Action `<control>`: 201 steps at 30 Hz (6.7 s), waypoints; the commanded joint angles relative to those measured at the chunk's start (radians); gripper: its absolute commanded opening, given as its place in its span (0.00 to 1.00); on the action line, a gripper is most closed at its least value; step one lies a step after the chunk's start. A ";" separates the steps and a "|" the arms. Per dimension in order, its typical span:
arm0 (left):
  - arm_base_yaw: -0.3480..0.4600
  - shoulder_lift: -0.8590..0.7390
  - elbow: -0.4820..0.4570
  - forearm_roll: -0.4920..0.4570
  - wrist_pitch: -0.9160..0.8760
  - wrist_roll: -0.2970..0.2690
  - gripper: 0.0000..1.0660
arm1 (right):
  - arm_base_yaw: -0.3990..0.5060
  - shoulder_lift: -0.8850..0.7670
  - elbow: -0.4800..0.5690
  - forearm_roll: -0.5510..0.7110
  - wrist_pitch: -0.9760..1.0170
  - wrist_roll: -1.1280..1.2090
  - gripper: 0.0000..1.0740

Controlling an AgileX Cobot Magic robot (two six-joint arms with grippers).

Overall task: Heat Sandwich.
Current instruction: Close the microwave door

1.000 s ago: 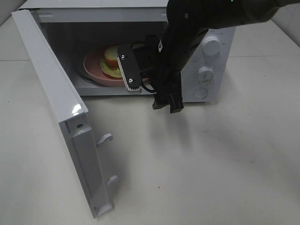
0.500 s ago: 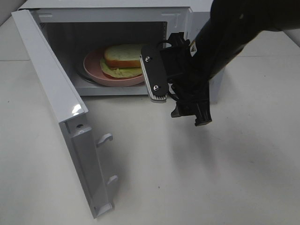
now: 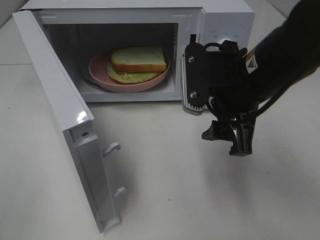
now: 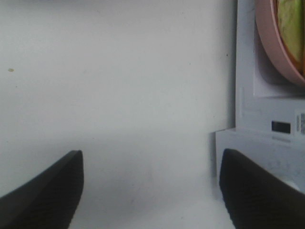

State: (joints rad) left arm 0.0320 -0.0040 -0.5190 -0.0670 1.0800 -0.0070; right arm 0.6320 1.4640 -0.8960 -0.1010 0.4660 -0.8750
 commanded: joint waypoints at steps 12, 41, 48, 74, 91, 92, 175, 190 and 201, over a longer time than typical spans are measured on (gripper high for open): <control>0.005 -0.016 0.001 -0.002 -0.009 0.000 0.94 | -0.001 -0.228 0.124 0.005 0.098 0.760 0.71; 0.005 -0.016 0.001 -0.002 -0.009 0.000 0.94 | -0.001 -0.764 0.166 0.006 0.751 0.895 0.70; 0.005 -0.016 0.001 -0.002 -0.009 0.000 0.94 | -0.006 -0.938 0.168 0.019 0.774 0.919 0.70; 0.005 -0.016 0.001 -0.002 -0.009 0.000 0.94 | -0.447 -1.311 0.206 -0.026 0.592 0.929 0.67; 0.005 -0.016 0.001 -0.002 -0.009 0.000 0.94 | -0.588 -1.487 0.402 -0.020 0.529 0.927 0.67; 0.005 -0.016 0.001 -0.002 -0.009 0.000 0.94 | -0.600 -1.497 0.402 -0.020 0.529 0.928 0.67; 0.005 0.364 -0.029 -0.028 -0.276 -0.005 0.30 | -0.606 -1.496 0.402 -0.020 0.529 0.929 0.66; 0.005 0.542 0.180 -0.028 -0.789 0.001 0.00 | -0.606 -1.496 0.402 -0.020 0.529 0.929 0.66; 0.005 0.688 0.289 0.000 -1.185 0.000 0.00 | -0.606 -1.496 0.402 -0.020 0.529 0.929 0.66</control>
State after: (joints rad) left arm 0.0320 0.6830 -0.2330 -0.0720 -0.0600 -0.0070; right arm 0.0350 -0.0030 -0.4930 -0.1180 1.0040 0.0530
